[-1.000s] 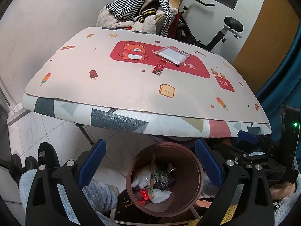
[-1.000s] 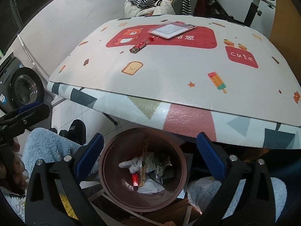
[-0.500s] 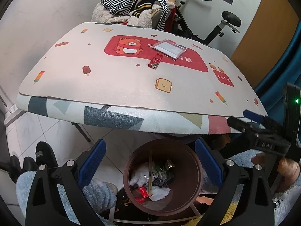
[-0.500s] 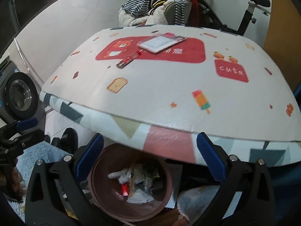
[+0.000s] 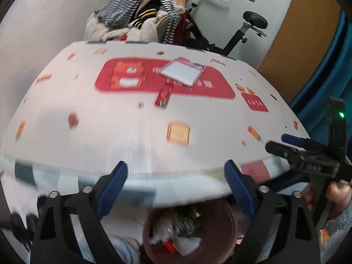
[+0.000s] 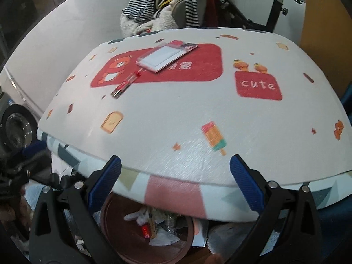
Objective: Collect trash
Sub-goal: 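Raise both open tools from the bin back toward the table, then grasp the red candy tube with the left tool while the right tool grasps the pink card holder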
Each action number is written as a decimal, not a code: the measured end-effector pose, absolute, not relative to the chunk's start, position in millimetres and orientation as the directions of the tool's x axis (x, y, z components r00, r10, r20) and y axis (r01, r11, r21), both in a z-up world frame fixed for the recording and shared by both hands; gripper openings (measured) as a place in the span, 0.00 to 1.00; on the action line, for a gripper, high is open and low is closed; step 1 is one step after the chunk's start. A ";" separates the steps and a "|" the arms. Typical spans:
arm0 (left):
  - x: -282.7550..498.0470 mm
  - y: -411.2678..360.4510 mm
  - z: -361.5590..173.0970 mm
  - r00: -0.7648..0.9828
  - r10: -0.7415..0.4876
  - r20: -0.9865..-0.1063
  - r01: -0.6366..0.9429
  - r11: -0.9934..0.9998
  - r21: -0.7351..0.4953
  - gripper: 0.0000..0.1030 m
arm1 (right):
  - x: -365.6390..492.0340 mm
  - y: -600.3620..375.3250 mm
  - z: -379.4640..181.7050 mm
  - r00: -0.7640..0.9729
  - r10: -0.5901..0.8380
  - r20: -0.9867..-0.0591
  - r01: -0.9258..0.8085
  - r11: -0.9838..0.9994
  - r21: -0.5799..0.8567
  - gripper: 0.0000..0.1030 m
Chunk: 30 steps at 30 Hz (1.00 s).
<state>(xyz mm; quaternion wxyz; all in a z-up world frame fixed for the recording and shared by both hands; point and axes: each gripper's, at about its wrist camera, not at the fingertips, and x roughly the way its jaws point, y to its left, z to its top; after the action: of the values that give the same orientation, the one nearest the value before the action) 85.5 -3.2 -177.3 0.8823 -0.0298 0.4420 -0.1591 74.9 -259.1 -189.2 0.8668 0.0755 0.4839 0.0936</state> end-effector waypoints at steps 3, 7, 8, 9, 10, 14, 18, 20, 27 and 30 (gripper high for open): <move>124.4 -11.1 -178.7 0.554 -0.311 -0.772 0.273 0.944 -0.185 0.70 | 81.8 -265.6 -188.6 0.536 0.205 -0.819 -0.062 0.977 0.204 0.94; 174.7 -27.1 -186.7 0.534 -0.319 -0.783 0.304 0.937 -0.174 0.68 | 96.5 -275.2 -190.9 0.541 0.192 -0.819 -0.039 0.978 0.203 0.94; 183.5 -31.6 -190.3 0.530 -0.314 -0.788 0.313 0.936 -0.163 0.67 | 97.4 -276.2 -190.5 0.541 0.192 -0.819 -0.038 0.978 0.205 0.94; 193.3 -36.7 -194.7 0.528 -0.301 -0.794 0.323 0.936 -0.141 0.66 | 101.2 -278.8 -191.4 0.538 0.197 -0.820 -0.032 0.976 0.214 0.94; 202.5 -40.7 -199.1 0.523 -0.291 -0.801 0.332 0.935 -0.122 0.64 | 104.4 -281.5 -192.0 0.535 0.200 -0.821 -0.025 0.975 0.222 0.94; 238.2 -41.6 -215.9 0.508 -0.249 -0.825 0.306 0.947 -0.097 0.55 | 113.6 -286.0 -193.0 0.533 0.184 -0.826 0.010 0.975 0.223 0.94; 256.0 -40.9 -227.3 0.491 -0.240 -0.838 0.310 0.947 -0.090 0.55 | 121.5 -290.9 -196.3 0.530 0.203 -0.823 0.026 0.966 0.255 0.94; 256.3 -45.8 -230.9 0.491 -0.228 -0.841 0.339 0.939 -0.057 0.55 | 127.7 -293.7 -198.9 0.522 0.220 -0.824 0.037 0.959 0.279 0.94; 260.0 -40.8 -237.6 0.453 -0.211 -0.866 0.332 0.942 -0.056 0.22 | 152.1 -287.5 -197.4 0.518 0.254 -0.817 0.053 0.944 0.326 0.94; 257.6 -16.4 -231.8 0.467 -0.252 -0.847 0.264 0.954 -0.139 0.22 | 173.1 -279.7 -192.5 0.523 0.291 -0.801 0.052 0.927 0.370 0.94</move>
<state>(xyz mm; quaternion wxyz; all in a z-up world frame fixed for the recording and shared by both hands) 257.6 -16.4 -231.8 0.8564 0.0060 0.4937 -0.1508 173.1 -279.7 -192.5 0.8545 0.1772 0.4833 0.0699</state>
